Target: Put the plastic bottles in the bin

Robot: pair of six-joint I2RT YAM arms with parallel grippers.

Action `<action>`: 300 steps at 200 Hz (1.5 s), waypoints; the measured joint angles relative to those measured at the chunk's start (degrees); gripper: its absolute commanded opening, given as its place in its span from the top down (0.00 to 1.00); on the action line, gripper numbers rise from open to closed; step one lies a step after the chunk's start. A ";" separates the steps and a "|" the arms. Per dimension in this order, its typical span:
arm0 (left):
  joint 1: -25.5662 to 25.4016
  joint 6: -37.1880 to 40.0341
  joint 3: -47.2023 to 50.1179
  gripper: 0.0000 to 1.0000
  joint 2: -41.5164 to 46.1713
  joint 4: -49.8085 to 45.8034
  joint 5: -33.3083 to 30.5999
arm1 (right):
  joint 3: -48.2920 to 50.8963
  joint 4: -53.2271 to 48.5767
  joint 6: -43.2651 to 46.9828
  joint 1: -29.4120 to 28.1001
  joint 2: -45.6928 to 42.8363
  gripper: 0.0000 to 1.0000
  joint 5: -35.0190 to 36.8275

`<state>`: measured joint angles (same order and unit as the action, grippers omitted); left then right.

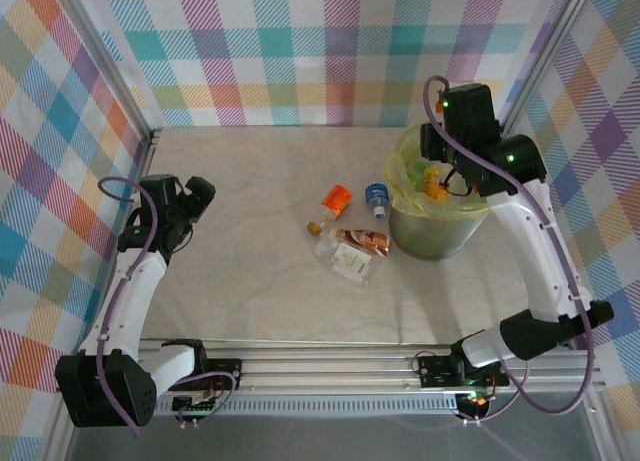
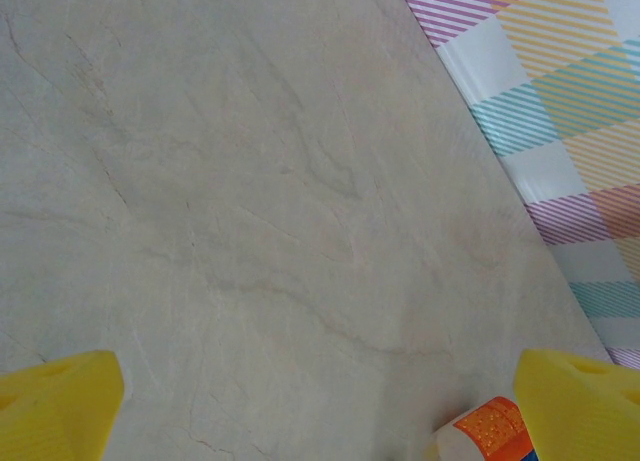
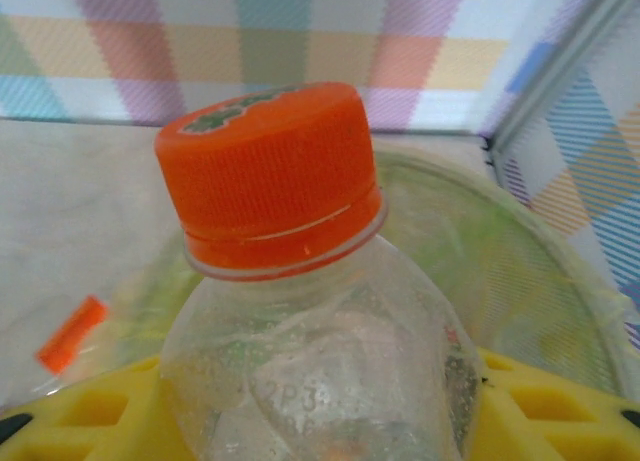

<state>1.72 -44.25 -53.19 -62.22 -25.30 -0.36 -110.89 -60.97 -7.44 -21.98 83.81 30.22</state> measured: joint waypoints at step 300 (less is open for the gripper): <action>-0.02 0.42 -1.84 0.00 -4.00 0.20 1.46 | -0.44 -6.32 -3.87 14.69 12.09 0.10 -11.43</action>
<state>1.69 -43.83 -55.02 -66.22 -25.10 1.10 -111.33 -67.29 -11.31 -7.29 95.90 18.79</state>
